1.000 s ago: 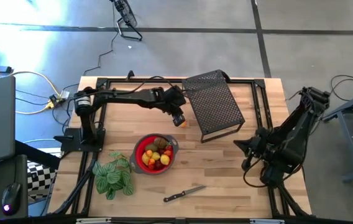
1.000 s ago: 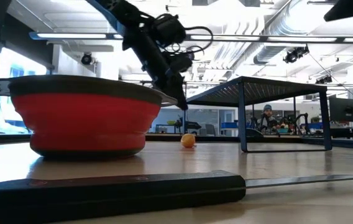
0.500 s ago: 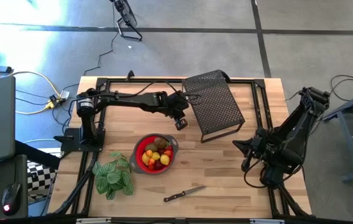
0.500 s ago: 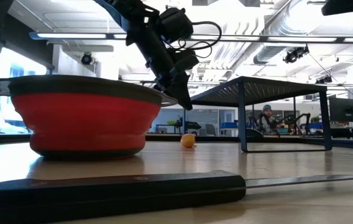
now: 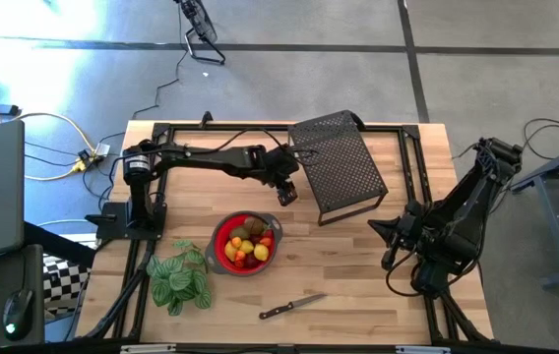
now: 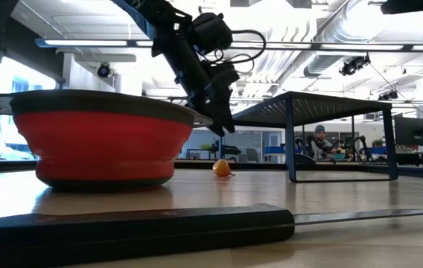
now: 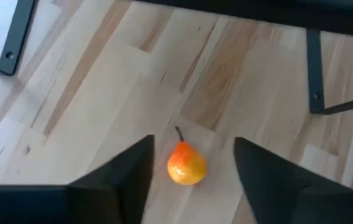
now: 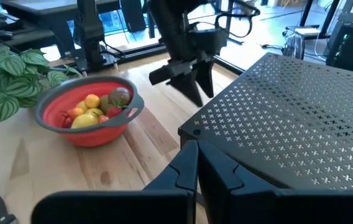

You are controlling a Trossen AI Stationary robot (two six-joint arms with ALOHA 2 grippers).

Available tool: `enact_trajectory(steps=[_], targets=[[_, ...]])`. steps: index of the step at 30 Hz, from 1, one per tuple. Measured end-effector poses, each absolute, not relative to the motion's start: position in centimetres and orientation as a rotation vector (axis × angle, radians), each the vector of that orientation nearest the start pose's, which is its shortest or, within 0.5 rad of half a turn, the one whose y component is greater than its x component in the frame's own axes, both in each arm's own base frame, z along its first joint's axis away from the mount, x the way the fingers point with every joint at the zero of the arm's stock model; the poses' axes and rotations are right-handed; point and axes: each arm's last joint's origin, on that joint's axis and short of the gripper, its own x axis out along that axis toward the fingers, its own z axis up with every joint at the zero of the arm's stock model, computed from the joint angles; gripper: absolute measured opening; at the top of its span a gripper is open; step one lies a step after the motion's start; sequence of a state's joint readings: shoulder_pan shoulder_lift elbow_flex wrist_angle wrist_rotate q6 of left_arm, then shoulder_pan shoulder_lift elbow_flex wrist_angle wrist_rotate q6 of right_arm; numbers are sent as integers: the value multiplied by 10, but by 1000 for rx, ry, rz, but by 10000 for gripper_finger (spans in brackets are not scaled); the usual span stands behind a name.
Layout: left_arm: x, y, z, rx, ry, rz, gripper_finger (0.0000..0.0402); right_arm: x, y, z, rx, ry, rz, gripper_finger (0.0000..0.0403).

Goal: Pick & Place Fruit
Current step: Put the orange pear into the strainer bowl

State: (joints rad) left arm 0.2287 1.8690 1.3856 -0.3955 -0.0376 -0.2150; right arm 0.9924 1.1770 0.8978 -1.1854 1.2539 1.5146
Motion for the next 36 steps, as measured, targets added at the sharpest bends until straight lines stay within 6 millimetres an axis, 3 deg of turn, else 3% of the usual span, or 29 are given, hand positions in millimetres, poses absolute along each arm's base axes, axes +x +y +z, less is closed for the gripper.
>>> enact_trajectory(steps=[4, 8, 18, 36], targets=[[397, 94, 214, -283, 850, 344, 270, 121, 135, 261, 138, 289, -548, 3], [400, 95, 210, -275, 840, 360, 297, 121, 135, 261, 135, 284, -549, 3], [401, 95, 202, -300, 863, 365, 301, 121, 134, 262, 126, 261, -552, 3], [405, 92, 157, -353, 999, 347, 301, 121, 134, 262, 123, 241, -554, 3]])
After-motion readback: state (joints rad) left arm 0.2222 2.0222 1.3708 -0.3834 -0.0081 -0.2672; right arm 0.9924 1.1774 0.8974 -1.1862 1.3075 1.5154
